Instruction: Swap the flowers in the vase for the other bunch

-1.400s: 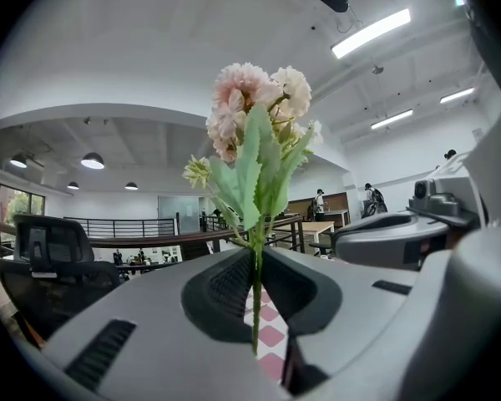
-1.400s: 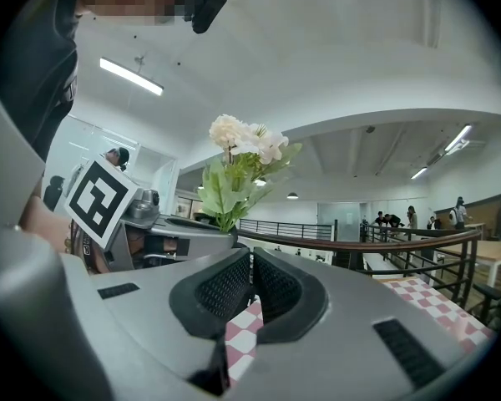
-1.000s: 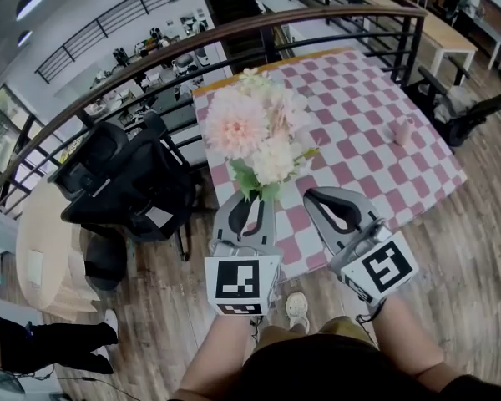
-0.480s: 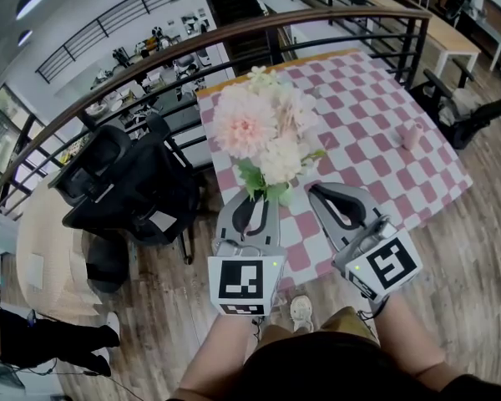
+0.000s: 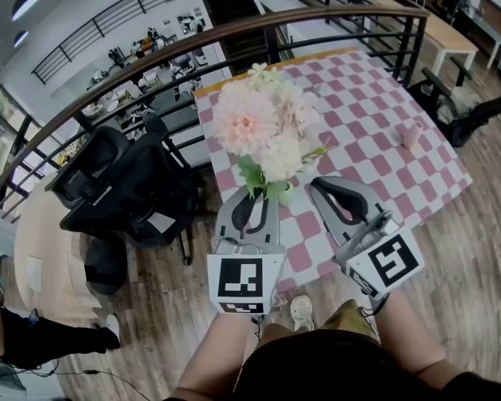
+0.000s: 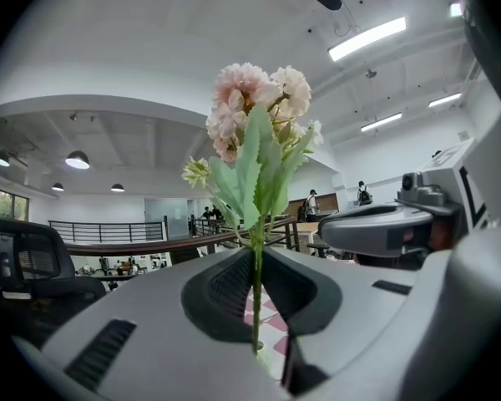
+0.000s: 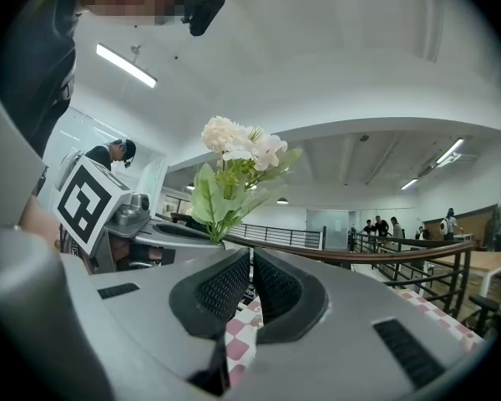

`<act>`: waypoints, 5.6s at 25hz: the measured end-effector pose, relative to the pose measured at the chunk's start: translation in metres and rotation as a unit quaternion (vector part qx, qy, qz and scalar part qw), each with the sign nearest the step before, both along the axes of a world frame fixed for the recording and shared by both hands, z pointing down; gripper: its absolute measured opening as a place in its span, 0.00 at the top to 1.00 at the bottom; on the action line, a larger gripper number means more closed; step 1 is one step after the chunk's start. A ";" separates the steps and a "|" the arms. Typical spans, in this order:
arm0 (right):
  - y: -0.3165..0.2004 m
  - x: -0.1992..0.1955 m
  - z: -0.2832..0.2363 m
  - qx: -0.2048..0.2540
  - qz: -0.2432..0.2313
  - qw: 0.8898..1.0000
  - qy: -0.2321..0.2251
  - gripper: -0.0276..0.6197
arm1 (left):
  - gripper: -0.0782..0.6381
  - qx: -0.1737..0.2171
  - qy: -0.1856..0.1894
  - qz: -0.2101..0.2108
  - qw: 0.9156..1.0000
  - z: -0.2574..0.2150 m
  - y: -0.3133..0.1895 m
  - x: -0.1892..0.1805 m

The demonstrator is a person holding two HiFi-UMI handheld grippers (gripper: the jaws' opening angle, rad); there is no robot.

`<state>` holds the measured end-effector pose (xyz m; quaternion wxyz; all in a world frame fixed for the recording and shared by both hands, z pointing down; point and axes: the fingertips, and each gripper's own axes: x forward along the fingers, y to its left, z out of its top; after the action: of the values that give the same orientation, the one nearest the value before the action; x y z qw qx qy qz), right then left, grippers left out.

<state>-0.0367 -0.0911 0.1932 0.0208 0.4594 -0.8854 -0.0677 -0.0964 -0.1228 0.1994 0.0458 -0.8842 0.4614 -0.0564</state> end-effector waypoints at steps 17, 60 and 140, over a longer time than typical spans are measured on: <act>-0.021 0.008 0.002 -0.002 0.027 1.000 0.007 0.90 | 0.84 -0.008 0.007 0.019 1.000 0.009 -0.017 0.001; -0.049 0.033 0.009 -0.017 -0.046 0.999 0.009 0.90 | 0.84 -0.011 0.065 -0.020 0.998 0.010 -0.038 0.030; -0.151 0.040 0.174 -0.168 -0.144 0.975 -0.027 0.90 | 0.84 -0.109 0.071 -0.119 0.984 0.163 -0.143 0.041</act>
<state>0.0034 -0.2418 0.3672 0.0637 0.3183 -0.9413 0.0927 -0.0549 -0.2656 0.3623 -0.0904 -0.8246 0.5564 -0.0481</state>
